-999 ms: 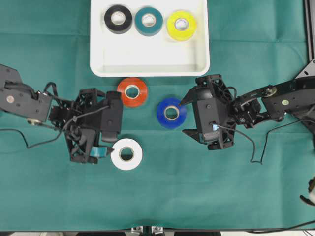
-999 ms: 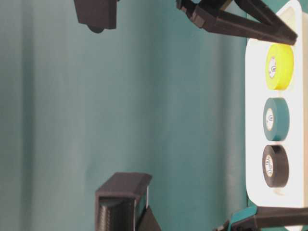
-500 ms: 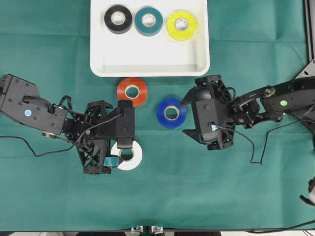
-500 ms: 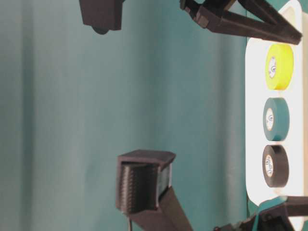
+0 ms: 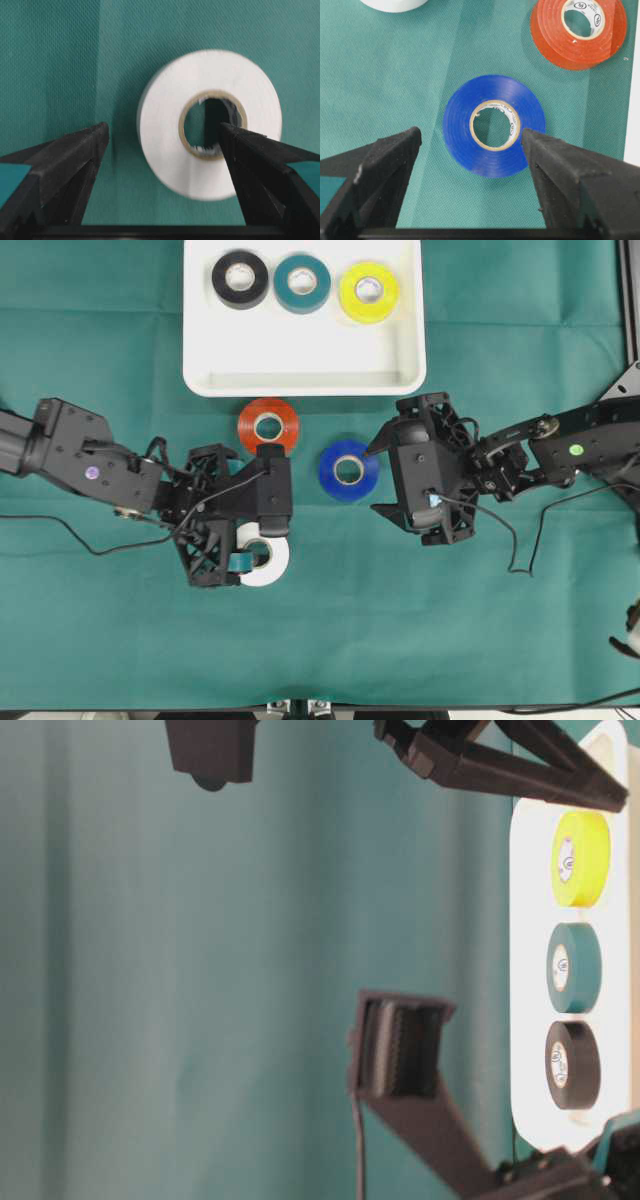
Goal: Put the tape alternately from left to right into the white case.
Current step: 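Lower the left gripper into the white tape and close it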
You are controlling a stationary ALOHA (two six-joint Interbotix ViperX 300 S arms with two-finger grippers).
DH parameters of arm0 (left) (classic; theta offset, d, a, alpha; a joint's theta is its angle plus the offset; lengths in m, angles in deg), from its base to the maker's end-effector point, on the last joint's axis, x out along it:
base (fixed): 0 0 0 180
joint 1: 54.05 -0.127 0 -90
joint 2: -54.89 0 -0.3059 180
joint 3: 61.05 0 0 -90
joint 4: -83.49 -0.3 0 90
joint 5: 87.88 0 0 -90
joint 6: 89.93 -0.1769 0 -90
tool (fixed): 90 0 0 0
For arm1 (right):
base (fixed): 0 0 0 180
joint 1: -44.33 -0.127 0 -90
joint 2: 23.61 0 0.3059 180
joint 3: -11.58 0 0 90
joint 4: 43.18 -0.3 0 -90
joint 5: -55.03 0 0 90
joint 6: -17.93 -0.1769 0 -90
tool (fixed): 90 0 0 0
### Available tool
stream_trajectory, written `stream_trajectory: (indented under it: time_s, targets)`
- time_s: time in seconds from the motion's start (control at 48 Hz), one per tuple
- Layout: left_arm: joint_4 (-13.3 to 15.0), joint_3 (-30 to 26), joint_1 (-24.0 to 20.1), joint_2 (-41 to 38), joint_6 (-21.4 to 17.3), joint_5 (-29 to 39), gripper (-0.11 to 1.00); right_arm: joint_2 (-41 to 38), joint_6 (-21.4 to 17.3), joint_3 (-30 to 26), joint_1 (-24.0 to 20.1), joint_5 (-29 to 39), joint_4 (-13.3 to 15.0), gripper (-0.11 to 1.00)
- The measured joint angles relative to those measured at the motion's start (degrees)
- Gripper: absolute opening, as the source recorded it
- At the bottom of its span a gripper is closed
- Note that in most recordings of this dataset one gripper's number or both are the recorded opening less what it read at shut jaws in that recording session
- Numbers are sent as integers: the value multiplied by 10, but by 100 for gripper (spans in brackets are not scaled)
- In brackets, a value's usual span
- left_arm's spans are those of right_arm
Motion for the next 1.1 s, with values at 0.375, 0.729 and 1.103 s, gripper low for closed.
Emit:
stream_trajectory:
  time_s: [0.375,0.729,1.103]
  targets:
    - [0,-15,-5,-22,-4,-2,50,0,0,2,0,0,0,88]
    - [-3,-18,-8,-20,-7,34,-2,0,1,2,0,0,0,88]
    - [-3,-18,-5,1,-6,48,-2,0,1,2,0,0,0,88]
